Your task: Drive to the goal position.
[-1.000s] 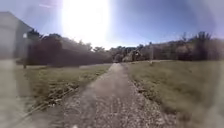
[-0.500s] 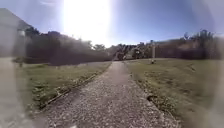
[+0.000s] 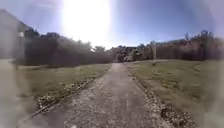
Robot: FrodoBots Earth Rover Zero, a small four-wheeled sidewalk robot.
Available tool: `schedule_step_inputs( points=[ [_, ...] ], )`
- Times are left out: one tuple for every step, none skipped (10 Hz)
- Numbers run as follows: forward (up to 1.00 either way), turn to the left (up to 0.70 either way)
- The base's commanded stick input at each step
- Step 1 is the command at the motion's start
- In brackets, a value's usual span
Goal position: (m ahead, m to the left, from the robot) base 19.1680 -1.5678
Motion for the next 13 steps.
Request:
schedule_step_inputs(
  points=[
    [1.00, -0.20],
    [1.00, -0.33],
    [1.00, -0.39],
    [1.00, -0.18],
    [1.00, 0.01],
    [1.00, 0.07],
    [1.00, 0.02],
    [1.00, 0.00],
    [1.00, 0.02],
    [1.00, 0.00],
    [1.00, 0.00],
    [1.00, 0.00],
    [1.00, 0.00]
  ],
)
